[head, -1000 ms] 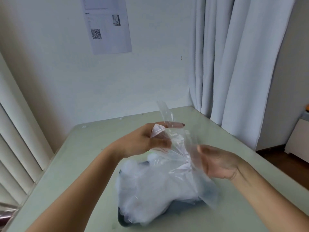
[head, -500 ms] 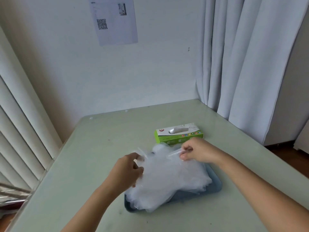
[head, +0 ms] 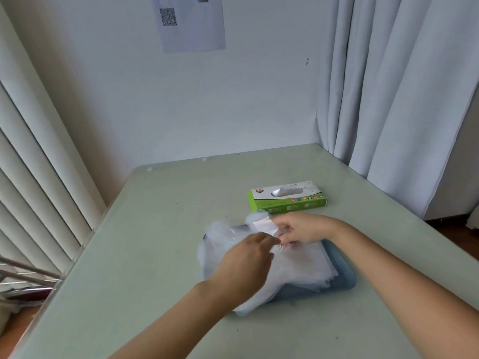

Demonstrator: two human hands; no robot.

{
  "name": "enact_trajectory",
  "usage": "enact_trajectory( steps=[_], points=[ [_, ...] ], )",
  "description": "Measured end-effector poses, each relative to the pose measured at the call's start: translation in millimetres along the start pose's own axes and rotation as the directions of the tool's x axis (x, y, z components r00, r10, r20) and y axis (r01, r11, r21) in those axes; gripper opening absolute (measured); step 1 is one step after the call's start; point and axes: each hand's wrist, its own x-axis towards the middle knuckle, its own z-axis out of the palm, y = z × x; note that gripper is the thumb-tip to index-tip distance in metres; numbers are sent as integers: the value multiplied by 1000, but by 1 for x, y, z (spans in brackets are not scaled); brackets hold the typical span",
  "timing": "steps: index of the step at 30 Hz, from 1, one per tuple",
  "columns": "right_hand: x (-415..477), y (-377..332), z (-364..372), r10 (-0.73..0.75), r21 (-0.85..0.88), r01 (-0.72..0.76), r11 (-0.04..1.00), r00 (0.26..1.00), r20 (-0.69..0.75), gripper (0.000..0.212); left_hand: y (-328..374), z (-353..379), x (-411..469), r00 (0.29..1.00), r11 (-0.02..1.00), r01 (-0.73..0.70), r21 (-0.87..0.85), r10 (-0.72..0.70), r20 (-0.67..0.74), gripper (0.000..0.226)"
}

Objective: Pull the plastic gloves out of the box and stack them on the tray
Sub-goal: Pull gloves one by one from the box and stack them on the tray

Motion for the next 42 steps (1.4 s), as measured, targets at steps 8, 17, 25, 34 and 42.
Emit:
enact_trajectory(
  steps=[8,17,25,34,42],
  points=[
    [-5,-2,5,39,-224,-136,965,919,-391,80,-21,39,11,931,990,-40,134,-12,364,54],
    [-42,6,56,-131,-325,102,940,989,-69,64,-31,36,19,883,987,12,160,-85,461,74],
    [-58,7,56,158,-464,-182,867,983,-90,100,-36,37,7,875,956,174,236,-260,409,97],
    [-45,-1,18,52,-175,-150,973,882,-468,36,-27,-5,35,848,930,344,127,-366,385,85],
    [50,20,-48,382,40,-502,864,602,-701,30,-50,-27,144,956,943,291,-161,-291,24,48]
  ],
)
